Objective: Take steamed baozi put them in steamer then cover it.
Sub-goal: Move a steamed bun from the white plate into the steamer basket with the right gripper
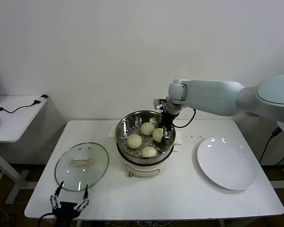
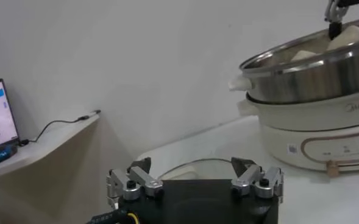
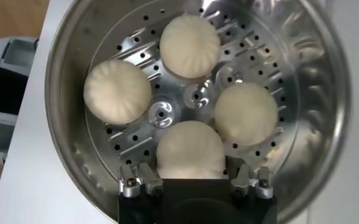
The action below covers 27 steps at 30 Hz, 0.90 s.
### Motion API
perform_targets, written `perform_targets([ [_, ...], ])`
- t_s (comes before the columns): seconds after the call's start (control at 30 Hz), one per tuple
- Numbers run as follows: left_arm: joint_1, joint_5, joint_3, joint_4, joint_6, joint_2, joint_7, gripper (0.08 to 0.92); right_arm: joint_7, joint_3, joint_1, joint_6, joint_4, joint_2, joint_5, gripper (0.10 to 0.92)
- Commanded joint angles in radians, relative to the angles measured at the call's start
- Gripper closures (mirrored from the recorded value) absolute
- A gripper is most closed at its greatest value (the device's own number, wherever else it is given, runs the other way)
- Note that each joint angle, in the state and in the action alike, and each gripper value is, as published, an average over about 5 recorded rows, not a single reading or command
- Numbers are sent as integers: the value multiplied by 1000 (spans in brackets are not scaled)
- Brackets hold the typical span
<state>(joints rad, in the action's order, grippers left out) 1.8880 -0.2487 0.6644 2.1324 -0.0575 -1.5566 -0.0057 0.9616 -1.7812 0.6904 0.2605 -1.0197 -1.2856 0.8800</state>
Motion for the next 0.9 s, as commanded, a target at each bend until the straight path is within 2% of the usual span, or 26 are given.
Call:
perform_targets([
  [0.03, -5, -3, -2, -3, 3, 1, 1, 177, -13, -14, -42, 6, 7, -13, -7, 300],
  [0.17, -8, -3, -2, -3, 5, 2, 1, 177, -7, -5, -37, 1, 6, -6, -5, 288],
  [0.33, -5, -10, -6, 7, 6, 2, 1, 177, 14, 8, -19, -2, 9, 3, -6, 213],
  [0.6, -3, -16, -9, 24, 7, 4, 0, 177, 34, 76, 25, -28, 3, 68, 13, 203],
  [0.77, 5, -29, -16, 42, 4, 5, -1, 177, 16, 148, 44, -112, -19, 145, 59, 203],
  [0.9, 1, -35, -17, 45, 3, 3, -3, 177, -90, 239, 33, -216, -68, 247, 95, 203],
])
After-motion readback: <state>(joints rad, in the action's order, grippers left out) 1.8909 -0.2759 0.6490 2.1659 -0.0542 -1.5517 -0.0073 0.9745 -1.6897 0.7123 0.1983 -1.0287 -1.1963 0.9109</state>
